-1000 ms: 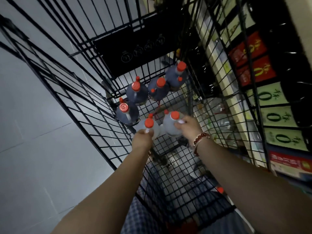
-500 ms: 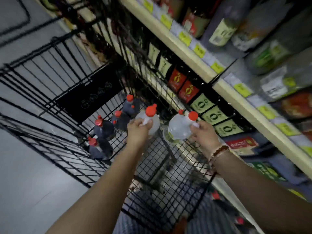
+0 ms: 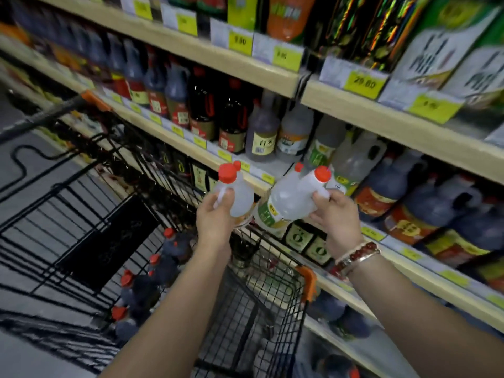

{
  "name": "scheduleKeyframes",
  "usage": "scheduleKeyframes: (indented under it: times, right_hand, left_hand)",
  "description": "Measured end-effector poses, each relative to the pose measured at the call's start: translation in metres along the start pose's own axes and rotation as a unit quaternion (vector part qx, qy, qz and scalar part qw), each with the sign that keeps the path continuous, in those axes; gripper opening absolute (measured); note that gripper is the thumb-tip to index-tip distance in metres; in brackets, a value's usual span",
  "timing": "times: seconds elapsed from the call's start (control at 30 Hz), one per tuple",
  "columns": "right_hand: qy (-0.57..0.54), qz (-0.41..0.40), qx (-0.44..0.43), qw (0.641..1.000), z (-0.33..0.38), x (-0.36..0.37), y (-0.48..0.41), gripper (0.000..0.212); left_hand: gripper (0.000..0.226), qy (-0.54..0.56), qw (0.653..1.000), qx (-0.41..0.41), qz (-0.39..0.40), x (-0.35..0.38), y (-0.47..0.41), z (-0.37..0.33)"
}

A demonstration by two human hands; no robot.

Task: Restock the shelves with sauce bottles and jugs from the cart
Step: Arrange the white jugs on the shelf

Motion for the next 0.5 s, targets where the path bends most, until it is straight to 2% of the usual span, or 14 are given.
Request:
scheduleKeyframes:
  times: [0.13,0.33,0.5]
  right_hand:
    - [-0.012,-0.015,-0.085,0.996,0.036,-0.007,-0.021,0.022]
    - [-0.002,-0.004,-0.165,0.986,0.064,-0.003,-0.036,0.019]
    - [0.012,-0.033,-0.16,0.987,0.051,-0.002,-0.05,0.014]
  left_hand:
    - [0.014,0.033,0.997,0.061,0.023,0.026,-0.003,-0.034]
    - [0.015,0.062,0.988,0.127,0.058,0.066,-0.006,-0.069]
    - [0.015,0.057,0.984,0.126,0.116,0.083,-0.02,-0.067]
Point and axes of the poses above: each hand's wrist, its own y-axis away from the middle knuckle, its own x-axis out of the palm, z = x × y, the point moved 8 cm from there along -y, towards the middle knuckle, and after that the axes turned 8 degrees about -y, right-handed, at the moved point
